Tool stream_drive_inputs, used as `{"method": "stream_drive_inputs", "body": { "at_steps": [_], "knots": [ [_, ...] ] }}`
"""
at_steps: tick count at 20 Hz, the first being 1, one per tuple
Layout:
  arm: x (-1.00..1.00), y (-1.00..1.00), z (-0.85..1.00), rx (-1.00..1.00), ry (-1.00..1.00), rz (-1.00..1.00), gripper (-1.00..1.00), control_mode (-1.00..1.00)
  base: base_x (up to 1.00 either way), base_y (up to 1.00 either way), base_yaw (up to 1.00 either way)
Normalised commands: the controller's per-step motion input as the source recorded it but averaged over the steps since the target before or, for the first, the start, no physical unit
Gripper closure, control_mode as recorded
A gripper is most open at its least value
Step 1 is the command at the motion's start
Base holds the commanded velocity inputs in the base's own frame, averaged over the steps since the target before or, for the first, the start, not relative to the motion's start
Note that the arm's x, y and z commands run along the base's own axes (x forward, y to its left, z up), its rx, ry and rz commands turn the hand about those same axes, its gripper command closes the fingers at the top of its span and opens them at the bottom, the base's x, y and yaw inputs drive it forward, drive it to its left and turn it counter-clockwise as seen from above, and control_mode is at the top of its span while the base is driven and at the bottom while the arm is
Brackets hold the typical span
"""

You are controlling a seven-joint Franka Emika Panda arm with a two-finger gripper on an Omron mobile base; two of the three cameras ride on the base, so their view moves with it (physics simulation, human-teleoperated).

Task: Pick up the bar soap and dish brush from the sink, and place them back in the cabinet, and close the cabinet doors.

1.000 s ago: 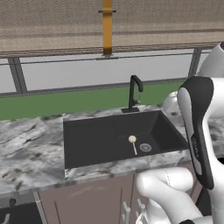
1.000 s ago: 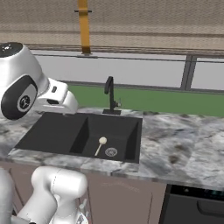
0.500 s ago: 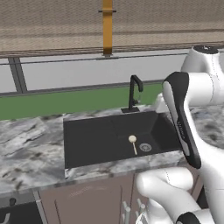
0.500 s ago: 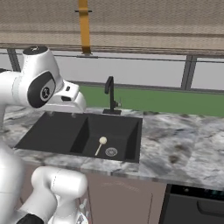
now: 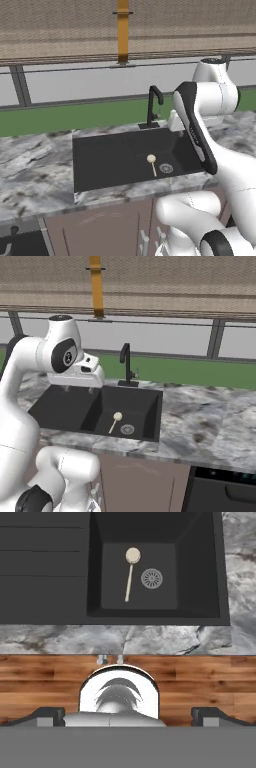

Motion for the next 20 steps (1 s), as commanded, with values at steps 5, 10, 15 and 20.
{"method": "stream_drive_inputs", "body": {
  "at_steps": [5, 10, 15, 20],
  "knots": [
    [0.24, 0.0, -0.45, 0.0, 0.02, 0.01, -1.0, -1.0, 0.0, 0.0, 0.0],
    [0.13, 0.0, -0.47, 0.0, 0.0, 0.01, -1.0, -1.0, 0.0, 0.0, 0.0],
    [0.15, 0.0, -0.46, 0.0, 0.0, 0.02, -1.0, -1.0, 0.0, 0.0, 0.0],
    [0.14, 0.0, -0.43, 0.0, 0.0, 0.03, -1.0, -1.0, 0.0, 0.0, 0.0]
  ]
}}
